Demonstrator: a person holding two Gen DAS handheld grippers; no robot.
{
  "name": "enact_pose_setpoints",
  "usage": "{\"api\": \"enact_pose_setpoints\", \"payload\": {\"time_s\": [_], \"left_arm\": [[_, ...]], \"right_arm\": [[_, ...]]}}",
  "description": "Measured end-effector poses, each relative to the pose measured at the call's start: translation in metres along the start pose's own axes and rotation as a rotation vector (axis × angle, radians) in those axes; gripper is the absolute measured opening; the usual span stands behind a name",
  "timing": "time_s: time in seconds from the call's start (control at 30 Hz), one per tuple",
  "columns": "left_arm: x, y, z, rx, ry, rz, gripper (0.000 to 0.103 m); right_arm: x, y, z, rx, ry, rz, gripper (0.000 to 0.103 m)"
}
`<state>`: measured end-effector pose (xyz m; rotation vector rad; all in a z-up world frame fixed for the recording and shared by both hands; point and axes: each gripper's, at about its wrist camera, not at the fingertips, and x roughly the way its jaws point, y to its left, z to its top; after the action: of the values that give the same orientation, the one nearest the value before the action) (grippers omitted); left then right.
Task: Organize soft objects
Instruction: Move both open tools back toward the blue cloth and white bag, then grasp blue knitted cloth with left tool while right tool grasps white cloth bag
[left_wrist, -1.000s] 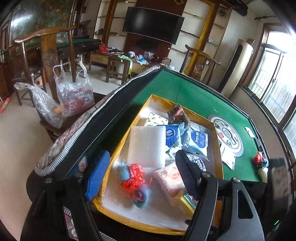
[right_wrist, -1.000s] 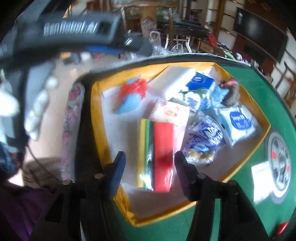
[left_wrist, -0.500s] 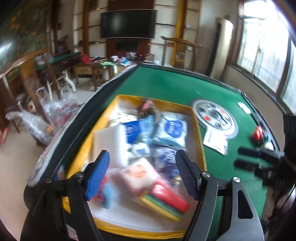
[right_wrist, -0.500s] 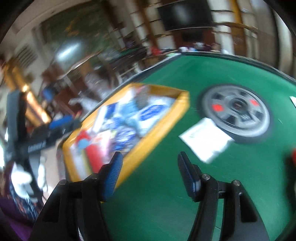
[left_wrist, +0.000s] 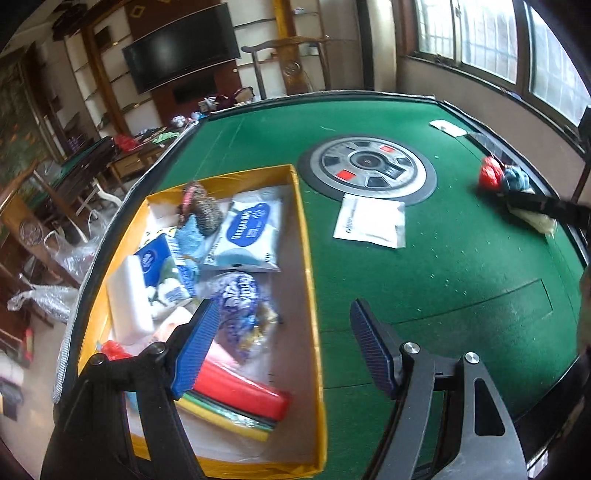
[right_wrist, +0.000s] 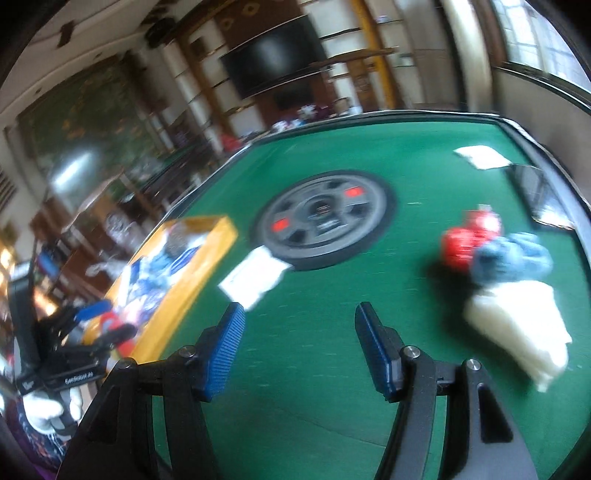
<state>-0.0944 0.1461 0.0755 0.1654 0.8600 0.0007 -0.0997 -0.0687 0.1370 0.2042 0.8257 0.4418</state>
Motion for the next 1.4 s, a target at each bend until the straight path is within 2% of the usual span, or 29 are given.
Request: {"api": "enact_pose_setpoints", "payload": {"time_s": [0.27,0.4,0.57,0.67,0.8,0.87,0.9,1.03,1.13,1.2,1.3,1.4], "left_arm": [[0.003,-0.016,-0.002,0.040,0.028,-0.004,0.073],[0.006,-0.020,-0.002,0.037,0.048,-0.043,0.073],[0.004,-0.026,-0.004,0.032,0.053,-0.092,0.073],[0.006,-0.032,-0.005,0.038,0.059,-0.108,0.073],[0.003,-0.036,-0.008,0.041,0.061,-0.129,0.073],[0.002,-0.036,-0.010,0.039,0.062,-0.134,0.073],[0.002,-0.035,-0.011,0.038,0.064,-0.136,0.073],[0.004,-0.029,-0.013,0.017,0.076,-0.166,0.073],[0.008,-0.024,-0.011,-0.023,0.081,-0.211,0.073],[0.008,-0.023,-0.010,-0.045,0.080,-0.258,0.073],[0.007,-0.027,-0.009,-0.060,0.087,-0.339,0.073],[0.010,-0.036,-0.008,-0.075,0.106,-0.414,0.073]], "right_arm": [[-0.040,-0.077,0.005,0.182,-0.091,-0.103,0.059],[-0.050,-0.105,0.013,0.229,-0.114,-0.170,0.062],[-0.043,-0.142,0.033,0.295,-0.093,-0.248,0.062],[-0.023,-0.153,0.048,0.283,-0.041,-0.302,0.062],[0.013,-0.160,0.062,0.298,0.049,-0.283,0.062],[0.033,-0.149,0.064,0.245,0.103,-0.245,0.061],[0.039,-0.142,0.061,0.223,0.125,-0.228,0.057],[0.052,-0.078,0.043,0.060,0.198,-0.052,0.055],[0.050,-0.022,0.020,-0.059,0.277,0.189,0.056],[0.037,0.004,0.010,-0.123,0.283,0.262,0.056],[0.010,0.007,0.011,-0.108,0.201,0.231,0.057],[-0.020,-0.018,0.016,-0.047,0.073,0.075,0.064]]}}
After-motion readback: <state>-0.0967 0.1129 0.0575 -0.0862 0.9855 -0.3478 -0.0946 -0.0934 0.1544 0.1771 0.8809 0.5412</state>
